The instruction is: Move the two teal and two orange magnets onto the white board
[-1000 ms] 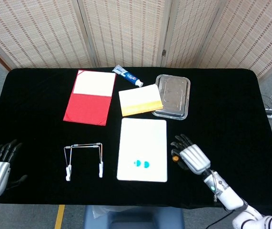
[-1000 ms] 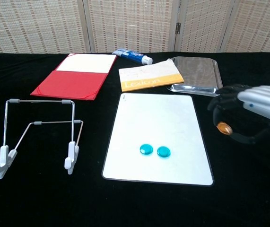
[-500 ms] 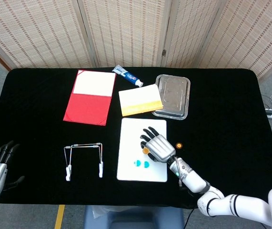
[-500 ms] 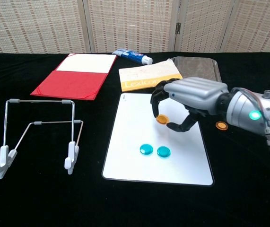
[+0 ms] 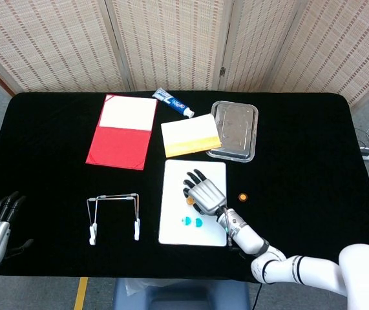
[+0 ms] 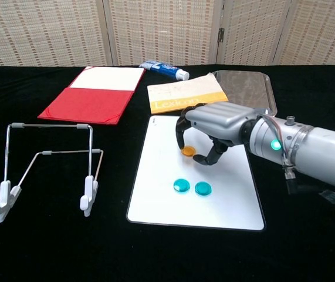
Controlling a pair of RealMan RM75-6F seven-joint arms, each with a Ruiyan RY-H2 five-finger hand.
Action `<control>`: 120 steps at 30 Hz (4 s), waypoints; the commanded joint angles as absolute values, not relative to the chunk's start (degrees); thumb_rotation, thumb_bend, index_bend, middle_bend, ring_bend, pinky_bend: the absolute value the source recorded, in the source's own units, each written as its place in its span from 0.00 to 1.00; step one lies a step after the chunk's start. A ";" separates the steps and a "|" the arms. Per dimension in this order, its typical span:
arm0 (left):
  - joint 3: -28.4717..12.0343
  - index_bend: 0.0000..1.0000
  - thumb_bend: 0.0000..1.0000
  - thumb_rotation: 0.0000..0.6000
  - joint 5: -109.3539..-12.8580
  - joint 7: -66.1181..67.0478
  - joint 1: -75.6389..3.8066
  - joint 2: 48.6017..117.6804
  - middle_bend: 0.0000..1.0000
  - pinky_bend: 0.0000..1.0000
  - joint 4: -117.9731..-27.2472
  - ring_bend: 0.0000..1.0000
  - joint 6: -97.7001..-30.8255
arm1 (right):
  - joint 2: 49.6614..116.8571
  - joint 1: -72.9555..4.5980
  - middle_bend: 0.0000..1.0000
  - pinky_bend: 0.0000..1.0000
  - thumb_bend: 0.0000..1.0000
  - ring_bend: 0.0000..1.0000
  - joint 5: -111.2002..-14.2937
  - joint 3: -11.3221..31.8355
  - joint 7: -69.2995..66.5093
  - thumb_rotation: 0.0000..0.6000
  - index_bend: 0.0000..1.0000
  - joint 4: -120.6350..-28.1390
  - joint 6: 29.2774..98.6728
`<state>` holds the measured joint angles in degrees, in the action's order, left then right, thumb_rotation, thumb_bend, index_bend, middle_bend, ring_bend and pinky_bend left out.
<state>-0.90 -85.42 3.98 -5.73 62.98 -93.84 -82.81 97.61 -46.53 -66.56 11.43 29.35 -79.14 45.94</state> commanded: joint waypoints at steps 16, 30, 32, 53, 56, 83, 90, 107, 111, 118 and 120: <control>-0.87 0.04 0.21 1.00 -84.80 3.68 -5.58 63.34 0.02 0.00 -93.04 0.05 -82.37 | 101.43 -50.78 0.20 0.00 0.46 0.02 -63.26 11.51 30.00 1.00 0.34 -74.07 45.46; -1.01 0.04 0.21 1.00 -85.03 3.26 -5.89 63.72 0.01 0.00 -92.58 0.05 -82.09 | 91.21 -42.47 0.20 0.00 0.46 0.03 -67.19 7.78 23.07 1.00 0.30 -80.41 55.33; -1.05 0.04 0.21 1.00 -85.17 3.42 -6.06 63.82 0.01 0.00 -92.71 0.05 -81.98 | 88.82 -40.34 0.20 0.00 0.46 0.03 -67.90 6.69 20.88 1.00 0.33 -81.43 56.73; -0.88 0.04 0.21 1.00 -85.85 4.79 -6.26 63.40 0.01 0.00 -94.50 0.05 -82.26 | 88.27 -34.13 0.20 0.00 0.46 0.02 -72.05 1.95 12.44 1.00 0.36 -72.86 55.79; -0.88 0.04 0.21 1.00 -85.69 4.86 -6.28 63.36 0.01 0.00 -94.51 0.05 -82.13 | 88.66 -33.89 0.20 0.00 0.46 0.02 -72.69 1.85 11.99 1.00 0.36 -72.26 55.70; -0.83 0.04 0.21 1.00 -85.44 4.30 -6.37 63.94 0.01 0.00 -93.51 0.05 -81.82 | 89.79 -33.44 0.23 0.00 0.46 0.04 -74.11 3.85 12.83 1.00 0.51 -71.35 55.80; -0.99 0.04 0.21 1.00 -85.49 4.43 -6.43 63.73 0.01 0.00 -93.90 0.05 -82.01 | 87.13 -35.25 0.23 0.00 0.46 0.04 -76.30 4.99 15.09 1.00 0.51 -79.25 56.05; -0.70 0.04 0.21 1.00 -85.09 3.25 -5.73 63.64 0.01 0.00 -92.90 0.05 -82.35 | 95.77 -43.56 0.22 0.00 0.46 0.03 -68.91 9.24 26.43 1.00 0.51 -79.43 49.49; -0.71 0.04 0.21 1.00 -85.05 3.00 -5.78 63.81 0.01 0.00 -92.56 0.05 -82.18 | 96.56 -44.43 0.22 0.00 0.46 0.03 -67.54 9.39 27.88 1.00 0.51 -78.84 49.12; -0.71 0.04 0.21 1.00 -84.81 2.72 -5.78 64.03 0.01 0.00 -92.07 0.05 -81.90 | 97.41 -45.20 0.22 0.00 0.46 0.03 -66.10 9.13 28.71 1.00 0.51 -77.64 48.90; -0.74 0.04 0.21 1.00 -84.84 2.69 -5.79 64.07 0.01 0.00 -92.03 0.05 -81.92 | 97.67 -45.39 0.22 0.00 0.46 0.03 -65.97 8.98 28.73 1.00 0.50 -77.22 48.87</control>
